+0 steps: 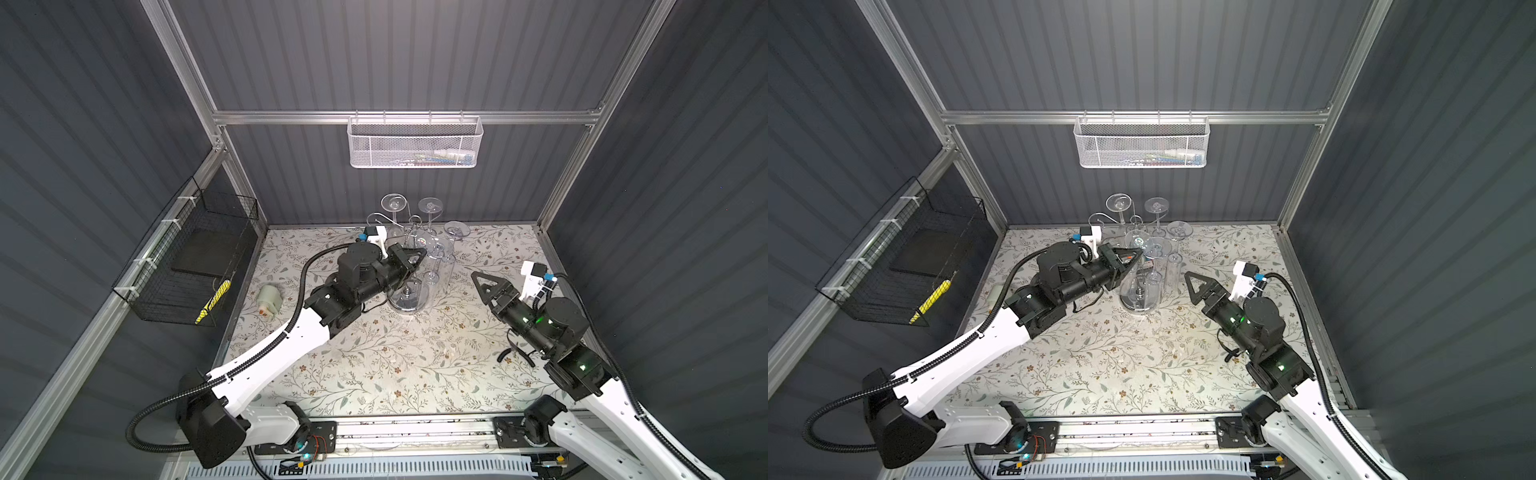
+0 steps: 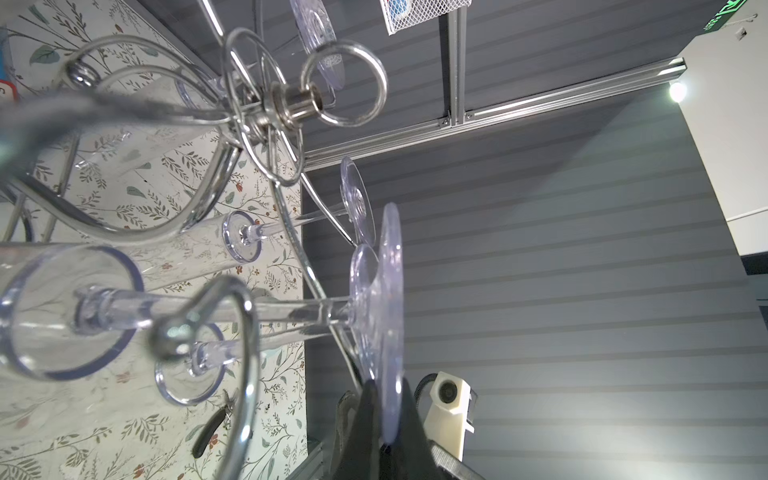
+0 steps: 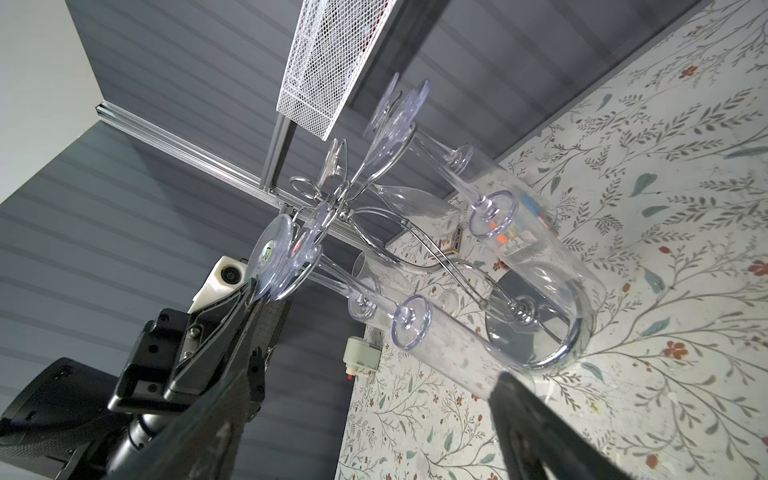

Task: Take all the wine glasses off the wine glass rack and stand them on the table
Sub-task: 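Pull the flute up and out of the rack with the left gripper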

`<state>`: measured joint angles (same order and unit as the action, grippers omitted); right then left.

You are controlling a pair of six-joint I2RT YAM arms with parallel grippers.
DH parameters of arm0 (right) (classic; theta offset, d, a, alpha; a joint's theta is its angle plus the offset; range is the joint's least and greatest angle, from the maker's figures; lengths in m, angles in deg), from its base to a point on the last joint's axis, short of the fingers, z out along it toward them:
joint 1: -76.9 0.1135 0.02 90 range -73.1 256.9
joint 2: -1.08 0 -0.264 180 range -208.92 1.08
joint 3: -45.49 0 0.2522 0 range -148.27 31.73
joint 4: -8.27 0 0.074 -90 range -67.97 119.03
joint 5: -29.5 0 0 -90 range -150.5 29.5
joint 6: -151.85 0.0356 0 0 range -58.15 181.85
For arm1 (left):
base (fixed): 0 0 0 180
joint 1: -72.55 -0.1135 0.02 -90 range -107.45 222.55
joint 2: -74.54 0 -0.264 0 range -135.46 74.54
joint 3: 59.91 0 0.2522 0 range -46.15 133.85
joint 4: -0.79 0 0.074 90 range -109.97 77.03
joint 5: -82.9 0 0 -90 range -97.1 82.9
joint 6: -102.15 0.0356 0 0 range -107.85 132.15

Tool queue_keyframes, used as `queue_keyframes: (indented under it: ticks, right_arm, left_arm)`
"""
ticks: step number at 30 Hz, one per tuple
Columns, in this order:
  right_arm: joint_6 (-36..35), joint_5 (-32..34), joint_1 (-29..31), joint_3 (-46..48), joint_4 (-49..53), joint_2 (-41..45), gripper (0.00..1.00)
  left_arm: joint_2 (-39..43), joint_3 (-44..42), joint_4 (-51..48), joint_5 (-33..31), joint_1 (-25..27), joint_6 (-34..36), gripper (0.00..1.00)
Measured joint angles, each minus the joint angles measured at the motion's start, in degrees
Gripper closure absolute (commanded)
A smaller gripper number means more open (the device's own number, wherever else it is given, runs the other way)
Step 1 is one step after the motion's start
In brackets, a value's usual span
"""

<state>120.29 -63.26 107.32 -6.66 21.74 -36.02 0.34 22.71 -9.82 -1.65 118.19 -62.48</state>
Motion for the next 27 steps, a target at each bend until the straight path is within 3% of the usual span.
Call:
queue_keyframes:
  ticks: [17,27]
  right_arm:
    - [-0.44,-0.85,-0.02,-0.17,1.7,-0.46,0.07]
    - [-4.96,-7.87,-0.09,-9.75,7.06,-6.95,0.06]
  left_arm:
    - [12.52,-4.02,-8.57,-2.03,0.0,0.7,1.0]
    - [23.71,-5.92,-22.03,-8.37,0.0,5.99,1.0]
